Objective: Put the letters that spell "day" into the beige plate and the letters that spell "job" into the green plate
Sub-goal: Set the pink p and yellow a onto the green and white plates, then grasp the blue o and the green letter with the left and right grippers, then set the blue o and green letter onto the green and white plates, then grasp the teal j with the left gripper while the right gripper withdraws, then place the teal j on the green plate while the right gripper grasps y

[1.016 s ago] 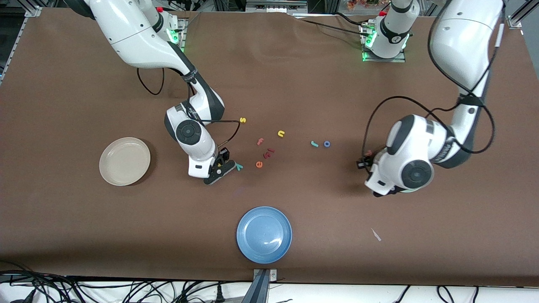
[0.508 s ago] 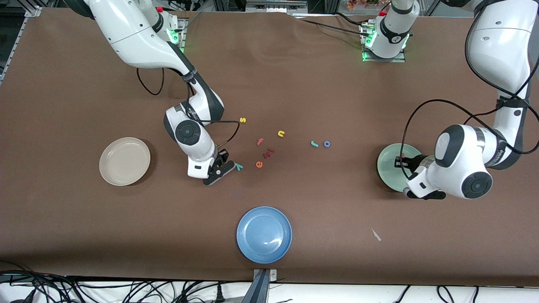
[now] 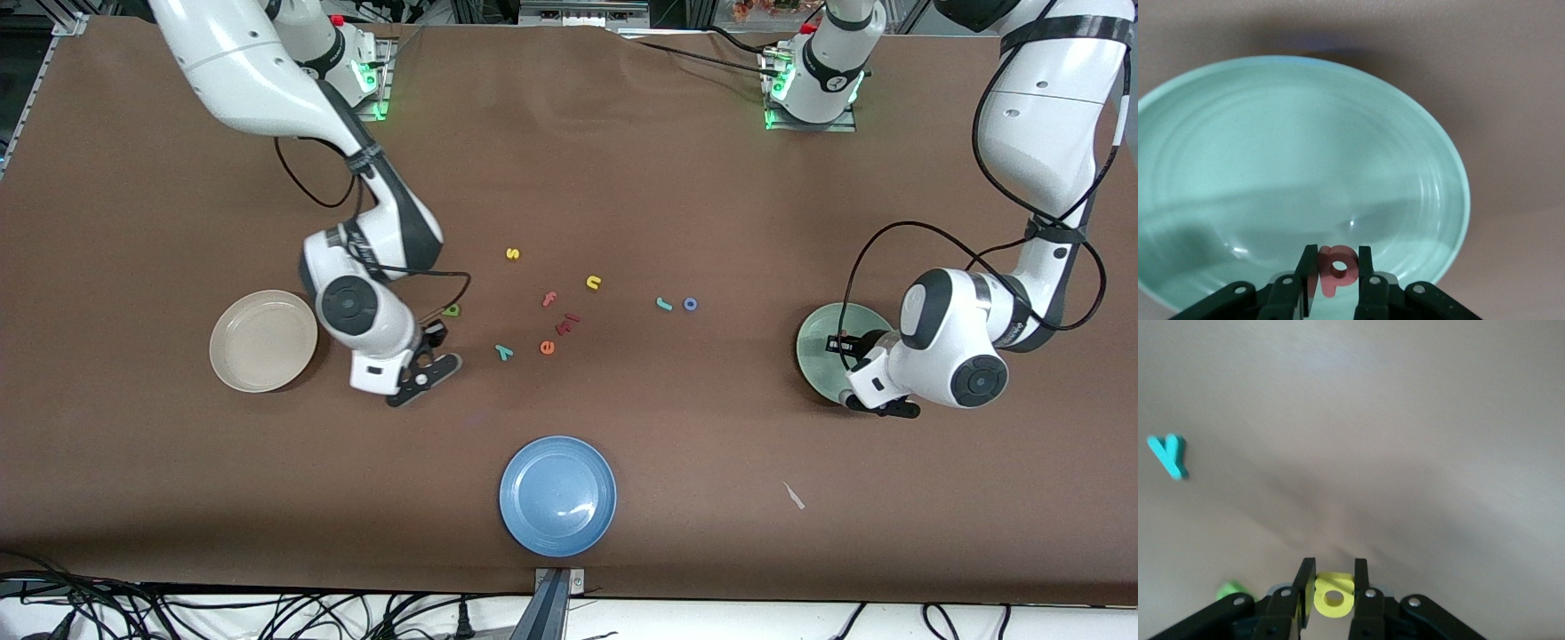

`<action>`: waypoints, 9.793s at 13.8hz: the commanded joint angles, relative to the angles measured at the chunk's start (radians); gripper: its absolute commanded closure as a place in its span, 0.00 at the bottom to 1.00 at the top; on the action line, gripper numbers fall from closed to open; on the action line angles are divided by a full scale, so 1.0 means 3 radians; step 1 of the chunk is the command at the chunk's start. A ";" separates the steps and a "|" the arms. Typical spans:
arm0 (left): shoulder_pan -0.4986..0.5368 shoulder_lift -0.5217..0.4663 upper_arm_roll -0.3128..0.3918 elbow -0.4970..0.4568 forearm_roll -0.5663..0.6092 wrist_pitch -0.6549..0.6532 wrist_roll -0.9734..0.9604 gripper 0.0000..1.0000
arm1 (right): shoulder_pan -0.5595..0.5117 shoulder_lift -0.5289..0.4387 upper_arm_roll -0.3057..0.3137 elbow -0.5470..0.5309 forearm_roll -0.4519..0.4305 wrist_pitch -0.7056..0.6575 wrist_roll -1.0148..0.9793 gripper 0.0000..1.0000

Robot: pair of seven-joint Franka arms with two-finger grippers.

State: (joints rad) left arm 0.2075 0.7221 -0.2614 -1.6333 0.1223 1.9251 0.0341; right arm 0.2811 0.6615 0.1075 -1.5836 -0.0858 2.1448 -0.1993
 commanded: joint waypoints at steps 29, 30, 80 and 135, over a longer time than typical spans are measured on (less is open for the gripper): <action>-0.0318 -0.0244 -0.1348 -0.0835 0.0977 0.0915 -0.1254 0.31 | 0.0406 -0.0947 -0.0363 -0.1664 0.0674 0.1244 0.1658 0.00; -0.0318 -0.0219 -0.1348 -0.0860 0.1054 0.0920 -0.1254 0.31 | 0.0585 -0.0871 -0.0369 -0.1716 0.0669 0.1444 0.2051 0.00; 0.1272 -0.0223 -0.1915 -0.0410 0.0820 0.0000 0.0145 0.00 | 0.0653 -0.0538 -0.0756 -0.0903 0.0414 0.0204 0.1184 0.70; 0.0674 0.0180 -0.1124 0.0218 0.0897 -0.0368 -0.1260 1.00 | 0.1420 0.0684 -0.0880 0.0370 0.1043 0.0761 -0.0225 0.27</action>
State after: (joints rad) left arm 0.4372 0.7576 -0.6309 -1.5937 0.3925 1.8236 -0.4233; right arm 0.7096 0.8343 -0.1604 -1.5090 0.2188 2.3652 -0.2467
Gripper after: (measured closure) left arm 0.855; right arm 0.154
